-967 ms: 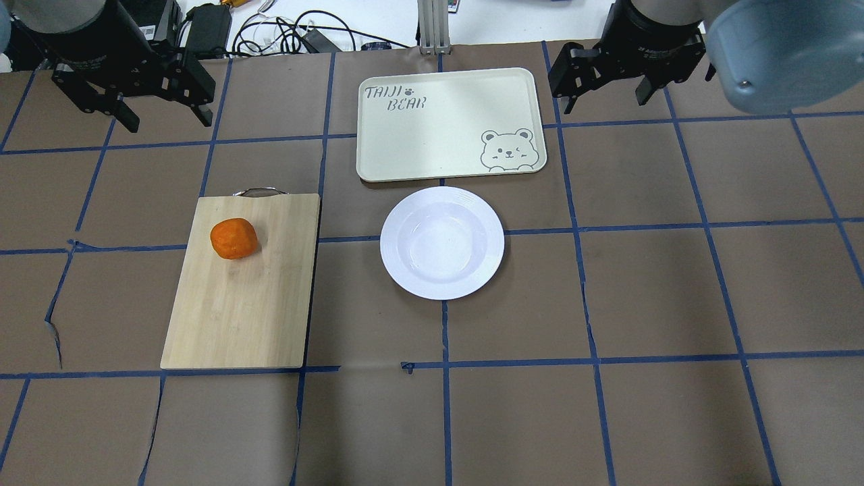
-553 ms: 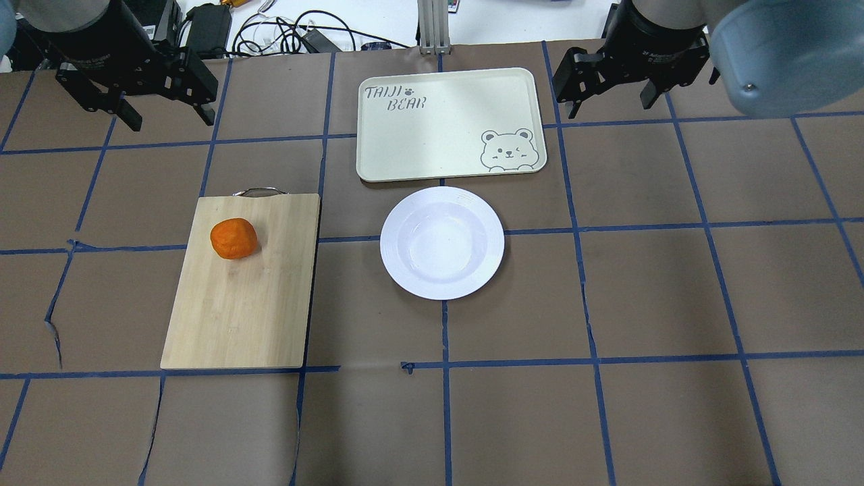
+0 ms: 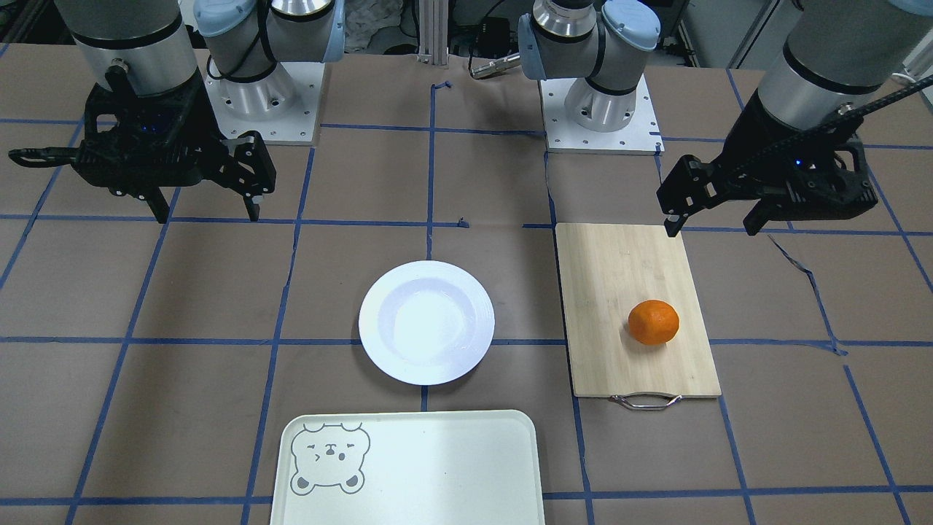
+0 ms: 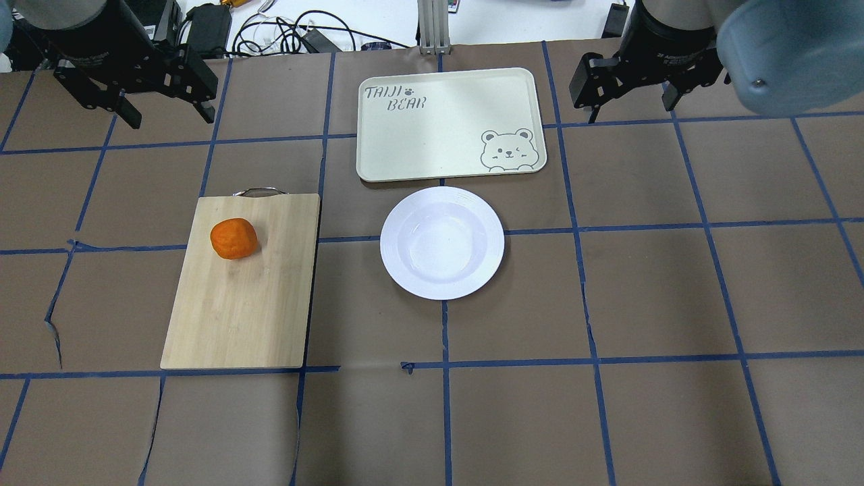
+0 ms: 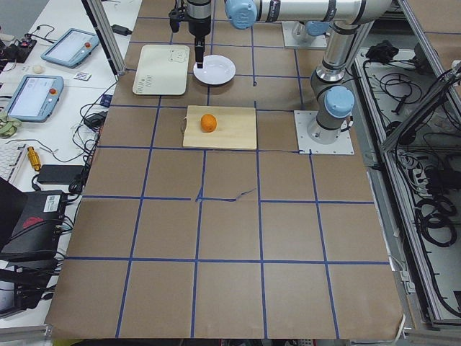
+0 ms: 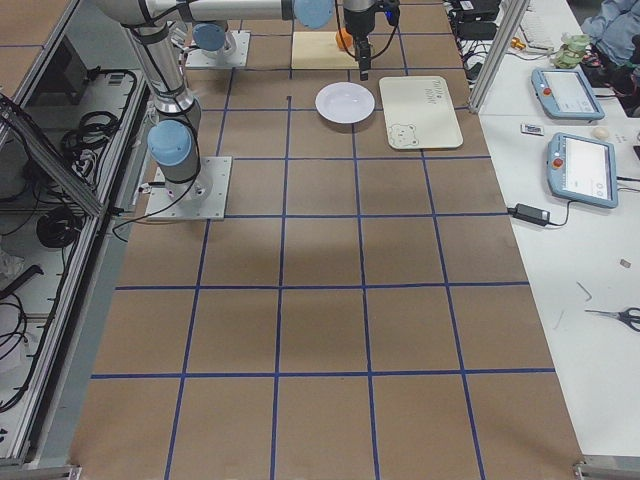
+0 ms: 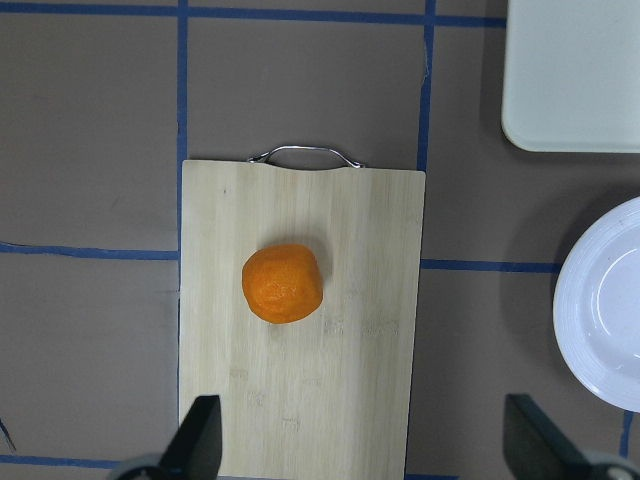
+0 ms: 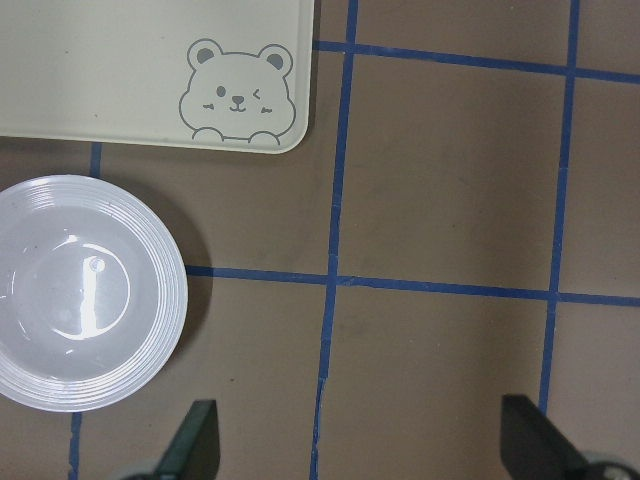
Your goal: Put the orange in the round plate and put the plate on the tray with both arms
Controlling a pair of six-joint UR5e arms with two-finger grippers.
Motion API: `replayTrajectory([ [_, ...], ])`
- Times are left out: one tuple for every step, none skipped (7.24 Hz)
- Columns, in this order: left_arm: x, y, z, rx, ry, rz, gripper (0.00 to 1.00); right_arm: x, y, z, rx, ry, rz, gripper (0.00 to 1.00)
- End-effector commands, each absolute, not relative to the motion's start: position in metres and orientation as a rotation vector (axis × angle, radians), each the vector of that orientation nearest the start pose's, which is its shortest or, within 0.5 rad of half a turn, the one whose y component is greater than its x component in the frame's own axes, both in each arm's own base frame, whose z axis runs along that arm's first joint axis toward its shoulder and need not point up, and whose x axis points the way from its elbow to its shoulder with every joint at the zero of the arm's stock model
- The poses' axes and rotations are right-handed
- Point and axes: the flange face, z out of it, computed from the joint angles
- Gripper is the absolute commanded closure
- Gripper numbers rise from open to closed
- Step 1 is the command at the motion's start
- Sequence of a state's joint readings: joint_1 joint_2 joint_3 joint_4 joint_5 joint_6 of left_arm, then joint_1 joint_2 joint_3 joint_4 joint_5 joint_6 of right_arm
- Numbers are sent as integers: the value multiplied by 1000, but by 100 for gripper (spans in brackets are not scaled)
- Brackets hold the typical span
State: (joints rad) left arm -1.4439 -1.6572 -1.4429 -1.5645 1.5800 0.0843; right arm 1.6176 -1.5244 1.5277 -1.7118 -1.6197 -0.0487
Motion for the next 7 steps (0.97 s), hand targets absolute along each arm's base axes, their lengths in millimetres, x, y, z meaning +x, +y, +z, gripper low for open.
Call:
replayTrajectory([
  [-66, -545, 506, -65, 3143, -71, 0, 148, -519, 501, -157, 3200, -220, 0],
  [-65, -545, 505, -65, 3142, -68, 0, 144, -519, 508, -212, 3245, -247, 0],
  [-65, -545, 504, -65, 3142, -63, 0, 151, -517, 506, -215, 3192, -239, 0],
  [-64, -544, 505, -65, 3130, -66, 0, 148, -519, 505, -204, 3184, -240, 0],
  [-65, -544, 504, -65, 3134, -64, 0, 148, -518, 503, -204, 3186, -233, 0],
  [-64, -545, 506, -72, 3134, -71, 0, 149, -518, 501, -209, 3185, -221, 0],
  [-62, -545, 506, -79, 3129, -73, 0, 152, -517, 502, -217, 3177, -228, 0],
])
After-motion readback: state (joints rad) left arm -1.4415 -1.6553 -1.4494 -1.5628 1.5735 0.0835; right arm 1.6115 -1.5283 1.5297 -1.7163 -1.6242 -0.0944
